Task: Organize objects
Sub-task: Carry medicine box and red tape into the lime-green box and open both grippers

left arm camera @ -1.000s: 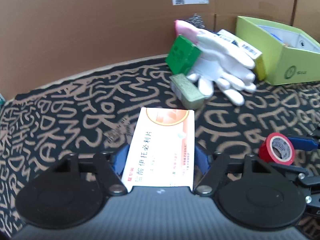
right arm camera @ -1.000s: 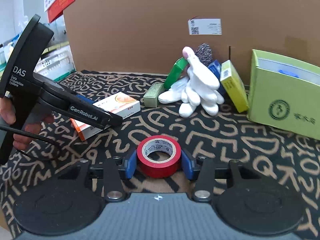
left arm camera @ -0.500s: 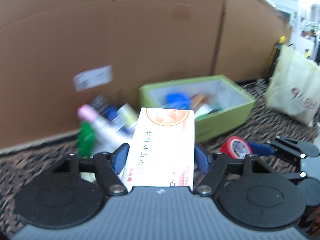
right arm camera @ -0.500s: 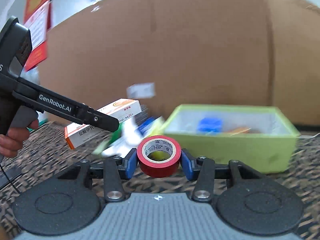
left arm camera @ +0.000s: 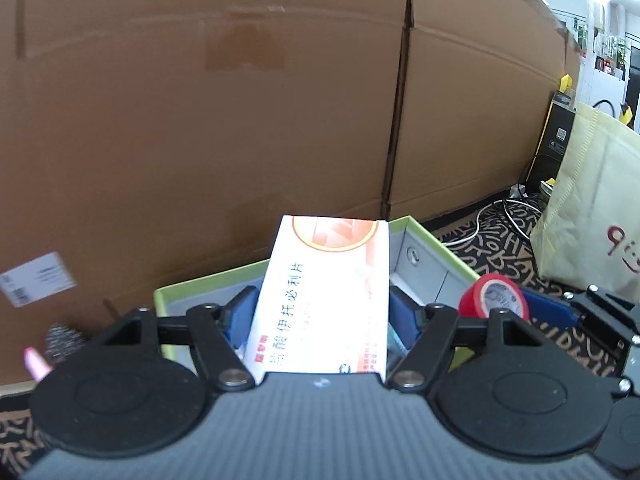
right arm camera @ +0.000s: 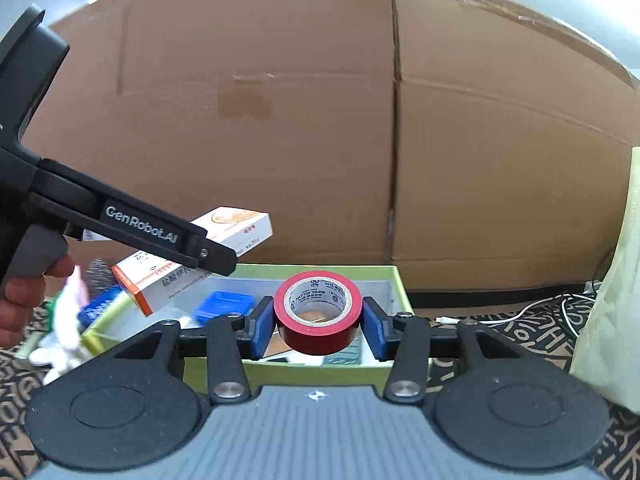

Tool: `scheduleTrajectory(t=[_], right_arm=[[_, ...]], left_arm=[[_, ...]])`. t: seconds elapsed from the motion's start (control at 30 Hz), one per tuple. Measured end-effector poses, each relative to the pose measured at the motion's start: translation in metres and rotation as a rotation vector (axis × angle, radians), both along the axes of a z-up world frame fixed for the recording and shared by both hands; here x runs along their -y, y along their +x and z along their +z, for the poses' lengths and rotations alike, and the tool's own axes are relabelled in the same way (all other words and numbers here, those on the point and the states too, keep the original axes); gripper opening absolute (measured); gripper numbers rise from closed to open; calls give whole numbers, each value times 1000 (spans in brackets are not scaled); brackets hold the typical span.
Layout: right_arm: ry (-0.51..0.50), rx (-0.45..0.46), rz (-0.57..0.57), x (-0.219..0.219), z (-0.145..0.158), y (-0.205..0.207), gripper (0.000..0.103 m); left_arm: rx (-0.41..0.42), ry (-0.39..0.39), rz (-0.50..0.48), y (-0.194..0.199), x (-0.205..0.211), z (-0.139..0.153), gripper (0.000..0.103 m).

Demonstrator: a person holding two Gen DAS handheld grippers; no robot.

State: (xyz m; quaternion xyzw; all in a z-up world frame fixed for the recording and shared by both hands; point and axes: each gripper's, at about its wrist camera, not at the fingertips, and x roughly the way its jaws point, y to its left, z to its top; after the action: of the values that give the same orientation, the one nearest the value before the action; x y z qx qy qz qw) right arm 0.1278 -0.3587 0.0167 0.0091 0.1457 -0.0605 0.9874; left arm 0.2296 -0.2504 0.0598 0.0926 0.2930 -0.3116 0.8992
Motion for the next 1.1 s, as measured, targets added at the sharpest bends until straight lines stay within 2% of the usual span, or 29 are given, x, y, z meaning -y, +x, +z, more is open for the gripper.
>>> scheduleTrajectory(t=[0.2, 0.23, 0.27, 0.3, 0.33, 0.4, 0.43, 0.53, 0.63, 0.87, 1.1], right_arm=[[-2, -11, -12, 8, -9, 30, 51], [-4, -14, -16, 10, -12, 33, 51], [-5, -26, -13, 13, -16, 36, 57], [-4, -47, -4, 15, -20, 44, 62], [-2, -69, -6, 16, -24, 46, 66], [-2, -67, -31, 15, -25, 35, 67], [-2, -36, -41, 13, -23, 23, 69], [5, 94, -44, 4, -13, -23, 88], [16, 141, -23, -9, -9, -56, 90], [51, 91, 62, -47, -17, -87, 90], [113, -17, 169, -93, -43, -91, 90]], left_arm=[[-13, 26, 2, 18, 24, -19, 69], [-10, 30, -1, 20, 25, -22, 76], [-5, 38, -9, 20, 25, -25, 85], [7, 51, 2, 17, 23, -28, 100], [34, 56, 28, 14, 18, -29, 103], [73, 54, 36, 4, 5, -28, 103], [82, 44, 26, -4, -5, -27, 103], [108, 5, 49, -32, -35, -25, 103], [112, 22, 83, -58, -55, -25, 103], [73, -24, 186, -100, -133, -26, 103], [-27, -51, 362, -121, -217, -53, 103]])
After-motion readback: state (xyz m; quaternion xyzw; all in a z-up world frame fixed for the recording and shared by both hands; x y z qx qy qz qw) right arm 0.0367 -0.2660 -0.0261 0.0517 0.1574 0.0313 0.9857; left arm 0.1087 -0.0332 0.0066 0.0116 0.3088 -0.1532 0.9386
